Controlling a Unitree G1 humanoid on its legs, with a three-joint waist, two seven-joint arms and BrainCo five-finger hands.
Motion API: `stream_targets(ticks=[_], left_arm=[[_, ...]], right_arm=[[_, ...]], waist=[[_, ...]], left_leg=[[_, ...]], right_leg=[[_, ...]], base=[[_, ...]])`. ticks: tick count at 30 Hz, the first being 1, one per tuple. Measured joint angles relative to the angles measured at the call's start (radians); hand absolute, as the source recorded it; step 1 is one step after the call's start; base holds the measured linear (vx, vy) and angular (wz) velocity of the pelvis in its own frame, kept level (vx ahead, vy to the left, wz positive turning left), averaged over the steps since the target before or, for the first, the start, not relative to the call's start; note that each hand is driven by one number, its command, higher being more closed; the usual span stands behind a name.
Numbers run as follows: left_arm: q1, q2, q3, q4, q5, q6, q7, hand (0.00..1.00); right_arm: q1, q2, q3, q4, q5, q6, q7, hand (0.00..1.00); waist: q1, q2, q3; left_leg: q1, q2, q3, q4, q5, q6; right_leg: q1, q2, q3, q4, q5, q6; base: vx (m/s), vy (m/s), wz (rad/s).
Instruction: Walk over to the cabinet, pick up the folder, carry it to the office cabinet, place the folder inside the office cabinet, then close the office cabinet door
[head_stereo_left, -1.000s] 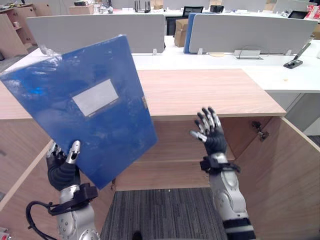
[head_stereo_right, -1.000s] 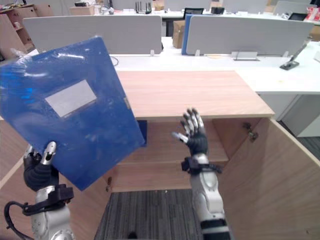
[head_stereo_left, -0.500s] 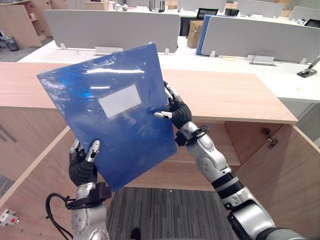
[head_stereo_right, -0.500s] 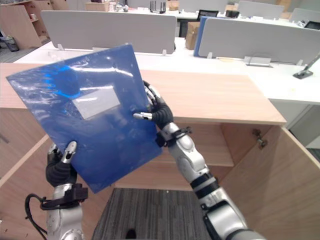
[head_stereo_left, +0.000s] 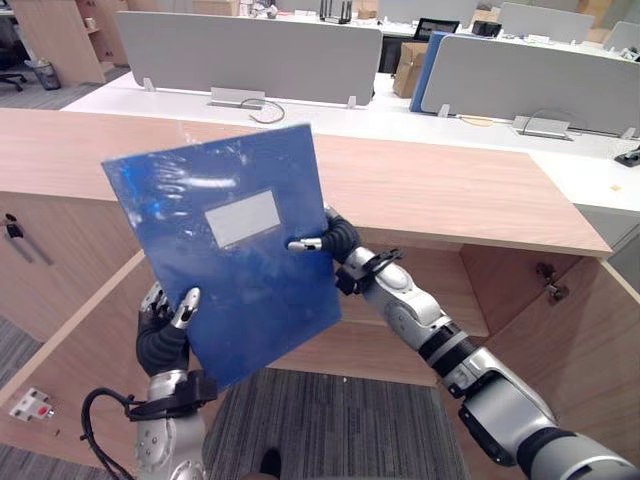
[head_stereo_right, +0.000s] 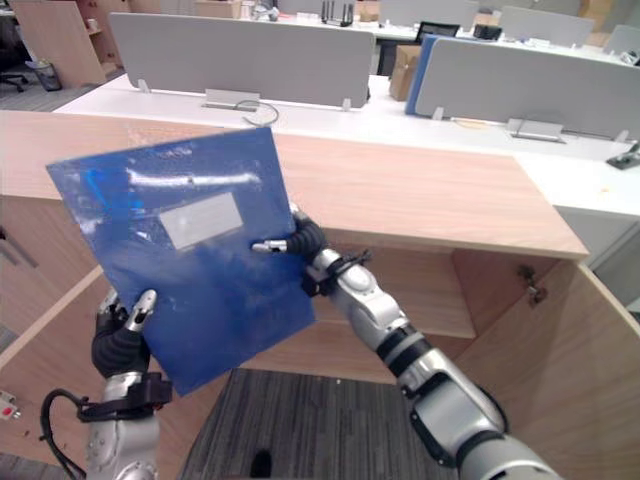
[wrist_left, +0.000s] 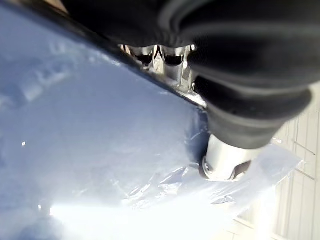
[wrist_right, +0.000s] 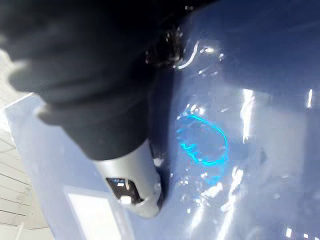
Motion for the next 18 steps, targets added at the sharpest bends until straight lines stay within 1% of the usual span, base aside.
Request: stream_targets(ticks=[1, 3, 5, 6, 8, 11, 12, 13, 14, 15, 16, 17, 18], left_arm=[[0.005, 0.005, 0.0, 0.007, -0.009, 0.0, 0.0, 0.0], [0.011, 0.025, 0.0, 0.011, -0.025, 0.0, 0.0, 0.0], [0.011, 0.048, 0.003, 0.011, -0.028, -0.001, 0.0, 0.0], [0.011, 0.051, 0.003, 0.011, -0.027, -0.001, 0.0, 0.0], [0.011, 0.054, 0.002, 0.011, -0.026, -0.001, 0.0, 0.0], [0.011, 0.06, -0.015, 0.011, -0.026, -0.001, -0.001, 0.0], [0.008, 0.071, -0.028, 0.012, -0.027, -0.001, -0.003, 0.0], [0.005, 0.083, -0.044, 0.028, -0.04, -0.008, -0.02, 0.0], [0.002, 0.089, -0.054, 0.044, -0.051, -0.014, -0.03, 0.0], [-0.023, 0.107, -0.081, 0.113, -0.077, -0.03, -0.06, 0.0], [-0.037, 0.115, -0.088, 0.147, -0.088, -0.033, -0.072, 0.0], [-0.073, 0.143, -0.11, 0.255, -0.114, -0.034, -0.122, 0.0], [-0.079, 0.15, -0.114, 0.277, -0.12, -0.032, -0.134, 0.0]], right_arm=[[-0.005, -0.013, 0.031, 0.009, 0.028, 0.008, 0.003, 1.0], [-0.02, -0.057, 0.109, 0.012, 0.079, 0.025, 0.015, 1.0], [-0.039, -0.121, 0.198, 0.011, 0.13, 0.052, 0.045, 1.0], [-0.04, -0.133, 0.214, 0.011, 0.135, 0.054, 0.051, 1.0], [-0.043, -0.155, 0.246, 0.01, 0.165, 0.075, 0.073, 1.0], [-0.048, -0.198, 0.299, 0.008, 0.17, 0.092, 0.093, 1.0], [-0.049, -0.219, 0.312, 0.005, 0.17, 0.107, 0.107, 1.0], [-0.048, -0.235, 0.317, 0.004, 0.169, 0.12, 0.123, 1.0], [-0.046, -0.245, 0.323, 0.003, 0.169, 0.121, 0.126, 1.0], [-0.028, -0.265, 0.328, 0.003, 0.168, 0.125, 0.133, 1.0], [-0.017, -0.271, 0.328, 0.003, 0.167, 0.13, 0.133, 1.0], [0.021, -0.28, 0.316, 0.003, 0.16, 0.142, 0.134, 1.0], [0.03, -0.281, 0.31, 0.003, 0.157, 0.147, 0.134, 1.0]], waist=[[0.001, 0.0, 0.0], [0.004, 0.0, 0.0], [0.009, 0.0, -0.001], [0.011, 0.0, -0.001], [0.012, 0.0, -0.002], [0.015, -0.002, -0.007], [0.015, -0.002, -0.008], [0.016, -0.001, -0.013], [0.016, 0.0, -0.017], [0.019, -0.001, -0.028], [0.02, -0.002, -0.028], [0.02, -0.002, -0.028], [0.02, -0.002, -0.028]], left_leg=[[0.0, 0.0, 0.0, 0.0, 0.0, 0.0], [0.0, 0.001, -0.001, 0.0, 0.0, -0.001], [0.0, 0.001, -0.002, 0.0, 0.001, -0.001], [0.0, 0.0, -0.002, 0.0, 0.001, -0.001], [-0.001, 0.0, -0.002, 0.0, 0.001, -0.001], [-0.002, 0.0, -0.003, 0.0, 0.001, -0.001], [-0.002, 0.0, -0.003, 0.001, 0.001, -0.001], [-0.006, 0.0, -0.003, 0.001, 0.001, -0.001], [-0.01, 0.001, -0.003, 0.001, 0.001, -0.001], [-0.02, 0.008, -0.004, 0.001, 0.001, -0.001], [-0.021, 0.01, -0.003, 0.001, 0.001, -0.001], [-0.021, 0.015, 0.002, 0.001, 0.001, -0.002], [-0.02, 0.016, 0.004, 0.001, 0.002, -0.002]], right_leg=[[0.0, 0.0, 0.0, 0.0, 0.0, 0.0], [0.0, 0.001, 0.0, 0.0, 0.0, -0.001], [0.0, 0.002, 0.0, 0.0, 0.0, -0.002], [0.0, 0.001, 0.0, 0.0, 0.0, -0.002], [0.0, 0.001, 0.0, 0.0, -0.002, -0.005], [0.0, 0.001, 0.0, -0.001, -0.003, -0.006], [-0.001, 0.001, 0.0, -0.001, -0.003, -0.006], [-0.005, 0.001, 0.001, -0.001, -0.003, -0.006], [-0.008, 0.002, 0.002, -0.001, -0.003, -0.006], [-0.013, 0.006, 0.003, -0.01, 0.005, -0.006], [-0.013, 0.008, 0.004, -0.013, 0.006, -0.008], [-0.014, 0.013, 0.01, -0.017, 0.009, -0.011], [-0.014, 0.014, 0.011, -0.017, 0.009, -0.01]], base=[[0.0, 0.0, 0.0], [0.0, 0.0, 0.0], [0.0, 0.0, 0.0], [0.0, 0.0, 0.0], [0.0, 0.0, 0.0], [0.0, 0.0, 0.0], [0.0, 0.0, 0.0], [0.0, 0.0, 0.0], [0.0, 0.0, 0.0], [0.0, 0.0, 0.0], [0.0, -0.012, -0.05], [0.0, -0.008, -0.08], [-0.01, -0.014, -0.14]])
